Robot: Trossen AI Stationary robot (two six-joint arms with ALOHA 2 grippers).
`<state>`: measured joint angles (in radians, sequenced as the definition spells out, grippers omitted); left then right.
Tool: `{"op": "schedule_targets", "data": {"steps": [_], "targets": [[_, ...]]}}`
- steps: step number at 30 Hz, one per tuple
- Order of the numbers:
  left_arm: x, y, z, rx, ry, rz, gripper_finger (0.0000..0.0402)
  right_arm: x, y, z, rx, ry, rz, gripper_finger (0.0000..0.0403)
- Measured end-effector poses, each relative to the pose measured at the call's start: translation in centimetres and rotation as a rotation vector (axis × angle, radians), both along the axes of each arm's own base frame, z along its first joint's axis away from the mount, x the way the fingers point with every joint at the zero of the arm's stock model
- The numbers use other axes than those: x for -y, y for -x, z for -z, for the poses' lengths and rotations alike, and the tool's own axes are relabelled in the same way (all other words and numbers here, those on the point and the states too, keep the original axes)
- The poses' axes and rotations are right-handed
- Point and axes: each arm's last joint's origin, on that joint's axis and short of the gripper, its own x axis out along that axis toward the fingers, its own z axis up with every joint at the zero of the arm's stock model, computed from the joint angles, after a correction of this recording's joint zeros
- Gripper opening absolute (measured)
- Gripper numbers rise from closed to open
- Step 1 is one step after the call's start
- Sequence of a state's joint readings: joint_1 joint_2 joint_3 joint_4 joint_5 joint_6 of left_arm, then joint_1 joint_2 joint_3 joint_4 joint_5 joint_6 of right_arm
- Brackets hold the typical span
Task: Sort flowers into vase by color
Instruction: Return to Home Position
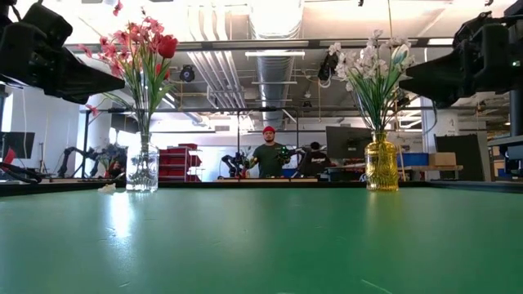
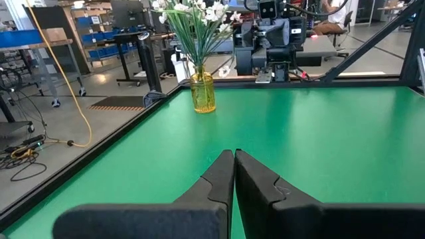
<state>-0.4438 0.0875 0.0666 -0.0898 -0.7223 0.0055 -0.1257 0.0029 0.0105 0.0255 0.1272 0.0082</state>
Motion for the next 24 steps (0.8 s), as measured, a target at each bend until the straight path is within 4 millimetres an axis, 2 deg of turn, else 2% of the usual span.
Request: {"op": "schedule_targets", "data": {"steps": [11, 24], "targets": [[0.0, 0.0, 0.0, -0.001, 0.000, 0.000, 0.0000, 0.0, -0.1, 0.2, -0.014, -0.023, -0.042, 0.0249], [0.0, 0.0, 0.0, -0.001, 0.000, 0.000, 0.0000, 0.1, -0.8, 1.2, -0.139, -0.028, -0.036, 0.0249]]}}
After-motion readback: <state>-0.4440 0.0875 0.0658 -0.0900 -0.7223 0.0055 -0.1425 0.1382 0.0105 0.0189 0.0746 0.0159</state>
